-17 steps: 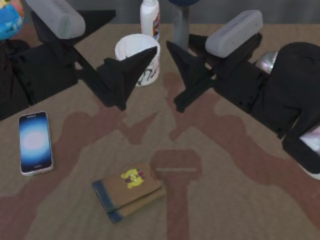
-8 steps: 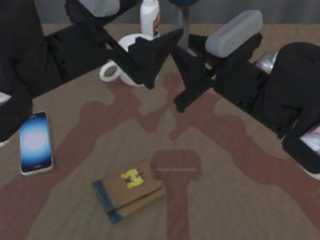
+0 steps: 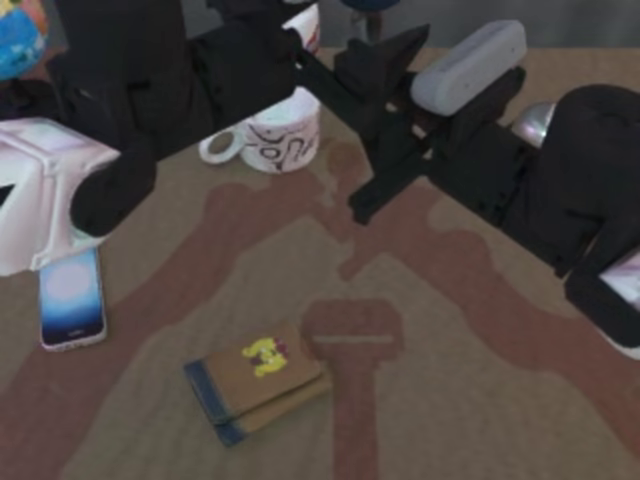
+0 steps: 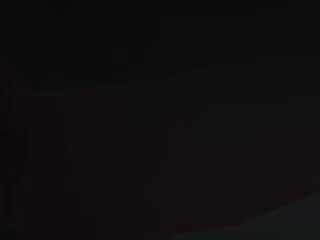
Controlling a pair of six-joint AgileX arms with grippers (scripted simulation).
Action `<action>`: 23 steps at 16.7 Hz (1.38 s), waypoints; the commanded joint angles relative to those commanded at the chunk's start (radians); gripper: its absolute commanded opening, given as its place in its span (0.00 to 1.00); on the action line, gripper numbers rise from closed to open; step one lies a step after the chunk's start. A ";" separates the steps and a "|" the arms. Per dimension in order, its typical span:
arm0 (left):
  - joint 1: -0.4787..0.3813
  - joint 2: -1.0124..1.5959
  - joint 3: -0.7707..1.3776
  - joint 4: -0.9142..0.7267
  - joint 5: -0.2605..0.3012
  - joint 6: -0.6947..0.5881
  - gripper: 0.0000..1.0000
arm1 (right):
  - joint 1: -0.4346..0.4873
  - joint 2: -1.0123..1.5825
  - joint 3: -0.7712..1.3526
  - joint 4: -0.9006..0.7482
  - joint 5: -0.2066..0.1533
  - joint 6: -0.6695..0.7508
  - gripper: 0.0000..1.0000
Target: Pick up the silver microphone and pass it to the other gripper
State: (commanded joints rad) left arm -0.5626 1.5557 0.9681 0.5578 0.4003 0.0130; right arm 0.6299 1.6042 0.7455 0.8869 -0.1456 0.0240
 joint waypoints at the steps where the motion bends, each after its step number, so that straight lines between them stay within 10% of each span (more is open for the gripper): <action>1: 0.000 0.000 0.000 0.000 0.000 0.000 1.00 | 0.000 0.000 0.000 0.000 0.000 0.000 0.00; 15: 0.000 0.000 0.000 0.000 0.000 0.000 0.02 | 0.000 0.000 0.000 0.000 0.000 0.000 0.00; 23: 0.000 0.000 0.000 0.000 0.000 0.000 0.00 | 0.000 0.000 0.000 0.000 0.000 0.000 0.00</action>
State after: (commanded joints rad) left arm -0.5626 1.5557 0.9681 0.5578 0.4003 0.0130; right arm 0.6299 1.6042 0.7455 0.8869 -0.1456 0.0240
